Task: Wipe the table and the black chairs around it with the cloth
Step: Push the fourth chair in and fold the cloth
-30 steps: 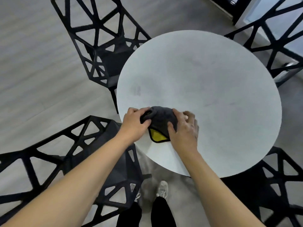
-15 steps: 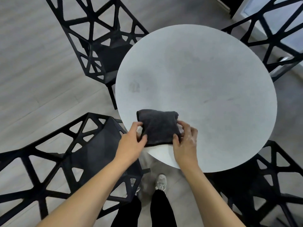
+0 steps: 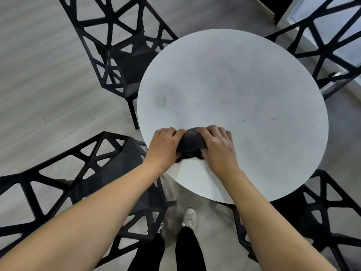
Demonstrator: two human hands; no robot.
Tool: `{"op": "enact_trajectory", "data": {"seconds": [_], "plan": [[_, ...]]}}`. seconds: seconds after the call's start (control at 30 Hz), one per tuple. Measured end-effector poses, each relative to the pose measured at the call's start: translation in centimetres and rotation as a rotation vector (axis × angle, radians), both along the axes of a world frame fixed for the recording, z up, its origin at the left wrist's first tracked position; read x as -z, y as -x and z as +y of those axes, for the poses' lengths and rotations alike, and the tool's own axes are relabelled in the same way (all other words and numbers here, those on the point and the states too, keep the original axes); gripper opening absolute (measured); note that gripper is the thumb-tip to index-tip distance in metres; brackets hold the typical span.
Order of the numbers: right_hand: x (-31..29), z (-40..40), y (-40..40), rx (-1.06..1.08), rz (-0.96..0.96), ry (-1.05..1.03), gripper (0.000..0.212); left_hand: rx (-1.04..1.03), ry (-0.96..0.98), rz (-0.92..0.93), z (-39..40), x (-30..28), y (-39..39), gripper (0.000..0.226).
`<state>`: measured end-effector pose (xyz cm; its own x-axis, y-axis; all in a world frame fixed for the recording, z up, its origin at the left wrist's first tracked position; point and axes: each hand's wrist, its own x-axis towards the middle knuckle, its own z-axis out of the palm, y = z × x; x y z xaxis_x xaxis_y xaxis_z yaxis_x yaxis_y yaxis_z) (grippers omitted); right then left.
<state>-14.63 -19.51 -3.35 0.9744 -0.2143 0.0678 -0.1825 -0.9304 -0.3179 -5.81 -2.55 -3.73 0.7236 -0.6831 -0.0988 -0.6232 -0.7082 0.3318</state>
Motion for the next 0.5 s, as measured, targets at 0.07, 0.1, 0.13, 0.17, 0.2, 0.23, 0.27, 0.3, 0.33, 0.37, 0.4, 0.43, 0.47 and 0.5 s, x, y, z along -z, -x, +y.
{"op": "enact_trajectory", "data": {"seconds": [0.07, 0.1, 0.13, 0.17, 0.2, 0.23, 0.27, 0.3, 0.33, 0.37, 0.4, 0.43, 0.47, 0.5], "plan": [[-0.3, -0.1, 0.2, 0.067, -0.237, -0.006, 0.046, -0.028, 0.131, -0.162, -0.7, -0.7, -0.9, 0.057], [-0.1, -0.1, 0.5, 0.088, -0.303, 0.007, 0.045, -0.035, 0.161, -0.239, -0.8, -0.8, -1.1, 0.054], [0.3, 0.1, 0.9, 0.089, -0.314, 0.023, 0.046, -0.022, 0.159, -0.286, -0.6, -0.4, -1.1, 0.052], [1.0, 0.3, 1.3, 0.071, -0.271, 0.028, 0.049, 0.004, 0.128, -0.295, -0.2, 0.1, -0.8, 0.053], [1.8, 0.7, 1.8, 0.048, -0.191, 0.011, 0.054, 0.034, 0.087, -0.271, 0.4, 1.0, -0.4, 0.056], [2.5, 1.2, 2.4, 0.038, -0.106, -0.028, 0.059, 0.051, 0.048, -0.216, 0.9, 1.8, 0.2, 0.062], [3.1, 1.5, 2.9, 0.039, -0.043, -0.07, 0.063, 0.053, 0.023, -0.151, 1.4, 2.6, 0.7, 0.067], [3.3, 1.8, 3.3, 0.043, -0.007, -0.098, 0.064, 0.042, 0.0, -0.099, 1.6, 2.9, 1.0, 0.069], [3.3, 1.8, 3.5, 0.047, 0.005, -0.114, 0.063, 0.037, -0.015, -0.068, 1.7, 3.0, 1.2, 0.07], [3.2, 1.6, 3.4, 0.049, 0.016, -0.125, 0.062, 0.04, -0.042, -0.053, 1.6, 2.8, 1.2, 0.072], [3.0, 1.4, 3.4, 0.046, 0.033, -0.125, 0.062, 0.049, -0.076, -0.045, 1.6, 2.6, 1.3, 0.075], [2.7, 1.3, 3.4, 0.037, 0.057, -0.111, 0.063, 0.065, -0.125, -0.022, 1.6, 2.3, 1.3, 0.08], [2.5, 1.3, 3.4, 0.031, 0.077, -0.095, 0.063, 0.074, -0.163, -0.001, 1.7, 2.0, 1.4, 0.084], [2.2, 1.4, 3.4, 0.029, 0.097, -0.081, 0.063, 0.078, -0.205, 0.017, 1.8, 1.6, 1.5, 0.088]]}}
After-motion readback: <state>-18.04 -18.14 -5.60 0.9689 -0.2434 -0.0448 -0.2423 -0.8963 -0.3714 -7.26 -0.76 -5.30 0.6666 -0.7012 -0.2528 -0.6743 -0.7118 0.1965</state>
